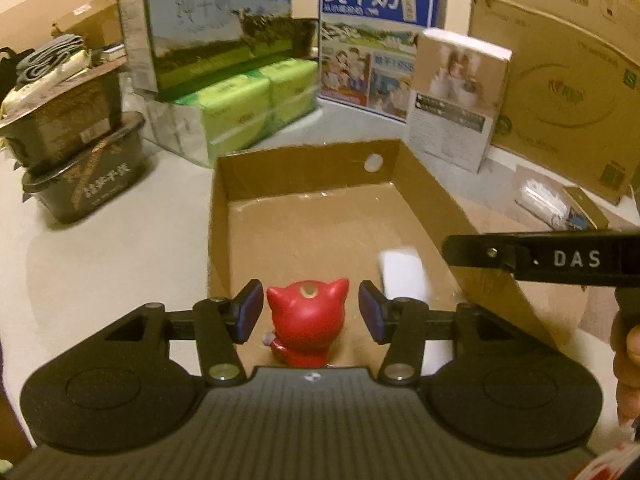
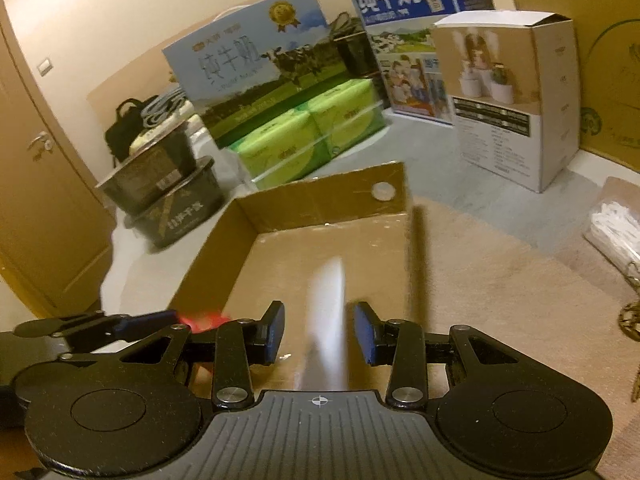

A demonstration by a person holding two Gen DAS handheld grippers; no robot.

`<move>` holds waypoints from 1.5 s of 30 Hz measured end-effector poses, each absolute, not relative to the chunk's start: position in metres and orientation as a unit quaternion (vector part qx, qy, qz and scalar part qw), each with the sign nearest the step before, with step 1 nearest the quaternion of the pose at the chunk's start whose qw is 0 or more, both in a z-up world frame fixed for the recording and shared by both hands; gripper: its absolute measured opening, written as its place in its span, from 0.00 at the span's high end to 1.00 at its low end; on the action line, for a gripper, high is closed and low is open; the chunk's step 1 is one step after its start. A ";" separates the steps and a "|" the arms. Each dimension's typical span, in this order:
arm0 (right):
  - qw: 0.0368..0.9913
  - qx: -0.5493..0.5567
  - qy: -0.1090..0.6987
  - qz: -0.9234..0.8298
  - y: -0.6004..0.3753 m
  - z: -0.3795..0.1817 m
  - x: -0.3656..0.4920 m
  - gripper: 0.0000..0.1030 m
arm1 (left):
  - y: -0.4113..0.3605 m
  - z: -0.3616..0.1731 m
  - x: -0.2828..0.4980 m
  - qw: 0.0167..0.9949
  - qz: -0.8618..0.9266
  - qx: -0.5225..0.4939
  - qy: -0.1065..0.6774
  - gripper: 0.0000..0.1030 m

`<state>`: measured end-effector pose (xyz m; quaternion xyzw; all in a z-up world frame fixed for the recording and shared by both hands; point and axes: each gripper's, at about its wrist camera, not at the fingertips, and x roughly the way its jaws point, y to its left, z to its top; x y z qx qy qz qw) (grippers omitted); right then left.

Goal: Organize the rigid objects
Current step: 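Carry figurine and remote into the cardboard tray, open both tools, then move both tools back toward the plug and braided cable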

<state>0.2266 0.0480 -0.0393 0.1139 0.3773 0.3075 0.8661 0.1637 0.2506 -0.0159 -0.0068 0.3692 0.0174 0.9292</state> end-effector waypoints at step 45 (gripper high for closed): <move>0.936 0.093 0.313 0.129 -0.186 -0.012 0.070 0.30 | 0.054 0.022 0.056 0.944 -0.062 -0.015 0.323 0.22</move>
